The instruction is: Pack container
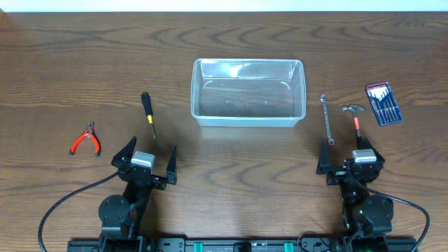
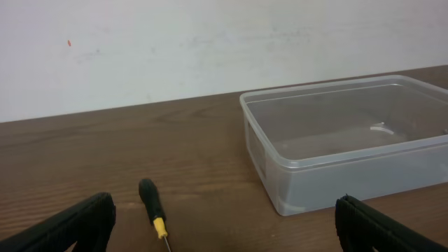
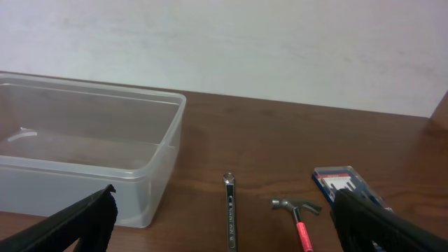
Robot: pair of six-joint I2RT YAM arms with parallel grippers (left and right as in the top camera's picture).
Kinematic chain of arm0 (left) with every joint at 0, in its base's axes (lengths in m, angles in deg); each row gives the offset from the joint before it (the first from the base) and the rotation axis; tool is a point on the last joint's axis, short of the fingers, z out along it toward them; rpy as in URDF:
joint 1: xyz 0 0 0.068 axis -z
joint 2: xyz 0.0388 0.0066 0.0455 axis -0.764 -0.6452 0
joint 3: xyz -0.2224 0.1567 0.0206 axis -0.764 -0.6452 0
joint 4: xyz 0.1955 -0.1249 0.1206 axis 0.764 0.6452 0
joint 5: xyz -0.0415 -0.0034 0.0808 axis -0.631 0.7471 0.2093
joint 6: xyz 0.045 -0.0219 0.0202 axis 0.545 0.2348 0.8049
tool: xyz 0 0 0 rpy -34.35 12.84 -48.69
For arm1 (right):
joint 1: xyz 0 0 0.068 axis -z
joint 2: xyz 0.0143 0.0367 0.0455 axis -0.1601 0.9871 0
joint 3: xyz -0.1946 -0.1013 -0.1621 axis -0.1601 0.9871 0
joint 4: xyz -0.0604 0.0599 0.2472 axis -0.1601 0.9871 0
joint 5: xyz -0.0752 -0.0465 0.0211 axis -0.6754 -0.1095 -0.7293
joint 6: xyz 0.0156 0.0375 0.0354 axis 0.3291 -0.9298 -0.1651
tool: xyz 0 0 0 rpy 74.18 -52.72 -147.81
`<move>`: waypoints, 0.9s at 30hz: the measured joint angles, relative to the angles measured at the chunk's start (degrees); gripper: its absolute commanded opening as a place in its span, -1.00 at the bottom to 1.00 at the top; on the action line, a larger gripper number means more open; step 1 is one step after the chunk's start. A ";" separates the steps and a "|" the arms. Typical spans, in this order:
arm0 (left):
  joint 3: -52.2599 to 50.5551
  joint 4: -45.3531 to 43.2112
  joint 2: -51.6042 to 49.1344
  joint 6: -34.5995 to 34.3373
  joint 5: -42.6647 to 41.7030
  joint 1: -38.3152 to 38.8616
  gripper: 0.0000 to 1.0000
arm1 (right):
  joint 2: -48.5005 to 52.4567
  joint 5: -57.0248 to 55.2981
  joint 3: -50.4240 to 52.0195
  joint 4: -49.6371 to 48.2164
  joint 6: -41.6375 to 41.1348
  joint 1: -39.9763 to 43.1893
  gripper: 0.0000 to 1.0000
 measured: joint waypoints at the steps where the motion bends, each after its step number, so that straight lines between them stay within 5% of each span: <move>1: 0.00 0.00 0.00 0.00 0.00 0.00 0.97 | 0.00 0.00 0.00 0.00 0.00 0.00 0.99; 27: 0.00 0.00 0.00 0.00 0.02 -0.02 0.97 | 0.00 3.02 0.00 -0.02 -0.55 0.00 0.99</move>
